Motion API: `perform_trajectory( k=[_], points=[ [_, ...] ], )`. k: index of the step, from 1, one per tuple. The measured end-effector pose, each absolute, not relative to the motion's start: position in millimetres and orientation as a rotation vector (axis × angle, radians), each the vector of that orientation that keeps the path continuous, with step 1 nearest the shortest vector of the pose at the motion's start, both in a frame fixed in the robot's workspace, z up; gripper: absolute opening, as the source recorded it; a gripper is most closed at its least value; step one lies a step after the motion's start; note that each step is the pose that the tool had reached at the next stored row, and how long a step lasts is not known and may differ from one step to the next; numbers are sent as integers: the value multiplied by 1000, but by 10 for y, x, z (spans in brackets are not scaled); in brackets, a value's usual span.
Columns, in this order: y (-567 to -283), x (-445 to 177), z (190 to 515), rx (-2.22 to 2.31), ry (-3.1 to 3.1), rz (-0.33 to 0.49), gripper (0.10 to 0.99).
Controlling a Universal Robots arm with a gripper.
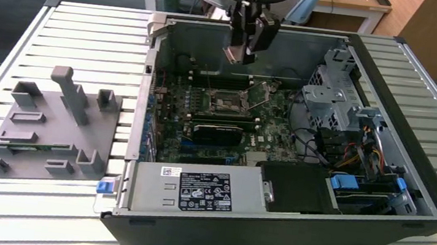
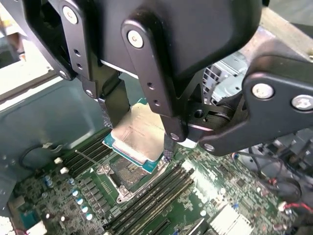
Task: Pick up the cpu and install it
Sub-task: 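Place the cpu into insertion slot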
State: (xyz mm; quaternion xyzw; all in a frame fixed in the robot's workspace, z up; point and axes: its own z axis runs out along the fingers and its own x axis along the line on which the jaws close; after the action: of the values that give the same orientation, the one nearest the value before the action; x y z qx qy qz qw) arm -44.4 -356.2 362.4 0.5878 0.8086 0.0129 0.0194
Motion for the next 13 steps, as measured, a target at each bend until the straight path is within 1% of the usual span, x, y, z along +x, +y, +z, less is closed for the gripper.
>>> perform_trajectory(
  k=[13],
  points=[
    [-3561,-445,3600,2022,2350,35,529]
  ],
)
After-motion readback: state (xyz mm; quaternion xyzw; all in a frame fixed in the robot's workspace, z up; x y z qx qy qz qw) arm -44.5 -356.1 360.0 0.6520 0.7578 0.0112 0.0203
